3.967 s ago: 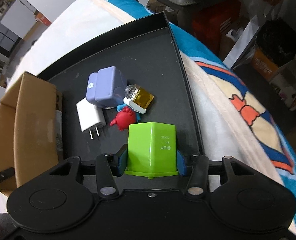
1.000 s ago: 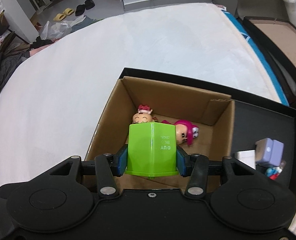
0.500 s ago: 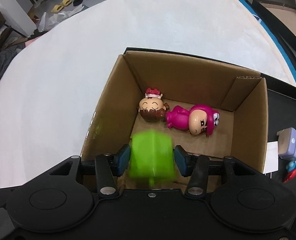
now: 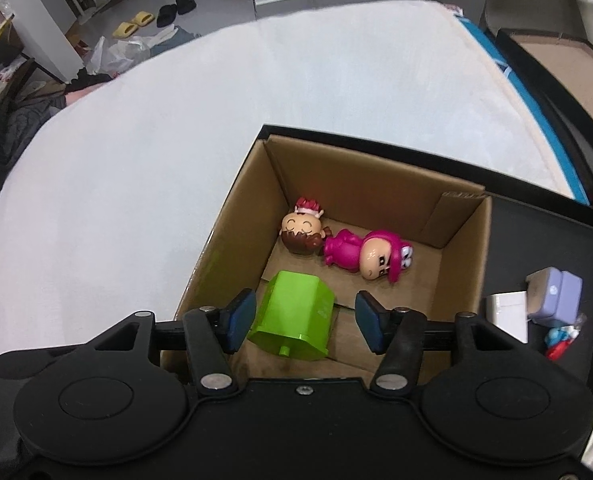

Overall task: Organize rigid objects
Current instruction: 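Raise the right gripper out of the box, then move the right gripper to the red figure and grasp it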

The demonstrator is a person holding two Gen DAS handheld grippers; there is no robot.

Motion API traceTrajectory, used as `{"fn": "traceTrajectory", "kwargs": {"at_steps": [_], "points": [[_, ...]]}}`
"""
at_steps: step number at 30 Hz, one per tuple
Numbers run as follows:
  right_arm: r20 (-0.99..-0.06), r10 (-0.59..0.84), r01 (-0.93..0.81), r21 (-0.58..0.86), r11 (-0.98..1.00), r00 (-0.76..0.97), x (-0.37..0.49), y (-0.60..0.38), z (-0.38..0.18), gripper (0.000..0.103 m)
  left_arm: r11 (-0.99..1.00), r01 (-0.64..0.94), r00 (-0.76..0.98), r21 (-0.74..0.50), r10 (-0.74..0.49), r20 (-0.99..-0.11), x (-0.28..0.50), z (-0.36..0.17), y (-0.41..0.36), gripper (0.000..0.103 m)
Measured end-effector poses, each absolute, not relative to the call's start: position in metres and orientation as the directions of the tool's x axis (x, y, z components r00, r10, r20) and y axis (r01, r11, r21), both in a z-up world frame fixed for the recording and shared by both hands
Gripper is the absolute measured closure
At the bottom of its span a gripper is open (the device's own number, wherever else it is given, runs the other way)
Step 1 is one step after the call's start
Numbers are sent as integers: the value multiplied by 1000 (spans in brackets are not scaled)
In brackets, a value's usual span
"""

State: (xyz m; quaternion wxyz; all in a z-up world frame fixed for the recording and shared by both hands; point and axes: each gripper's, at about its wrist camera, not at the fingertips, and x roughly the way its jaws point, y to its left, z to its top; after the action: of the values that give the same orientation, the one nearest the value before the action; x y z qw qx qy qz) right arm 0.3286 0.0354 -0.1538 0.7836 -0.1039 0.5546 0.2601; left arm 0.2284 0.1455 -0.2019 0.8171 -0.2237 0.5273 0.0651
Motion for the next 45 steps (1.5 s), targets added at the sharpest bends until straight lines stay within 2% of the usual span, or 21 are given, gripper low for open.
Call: {"fn": "traceTrajectory", "kwargs": {"at_steps": [18,22,34,45], "points": [[-883,311,-495,107,863,351,319,-21,-108,28,908,-330,423,-260,-104,-900,230,-200,135,86],[-874,325,-486,120,865,362,317,-36,-102,20,911,-327,420,-251,-98,-902,231,-200,134,86],[-867,316,-408,147,901,386,321,-90,-103,4,913,-337,413,-230,-76,-907,231,-198,130,87],[-866,294,-360,145,922,404,329,-131,-118,1,927,-331,398,-177,-33,-917,233,-197,121,87]]}}
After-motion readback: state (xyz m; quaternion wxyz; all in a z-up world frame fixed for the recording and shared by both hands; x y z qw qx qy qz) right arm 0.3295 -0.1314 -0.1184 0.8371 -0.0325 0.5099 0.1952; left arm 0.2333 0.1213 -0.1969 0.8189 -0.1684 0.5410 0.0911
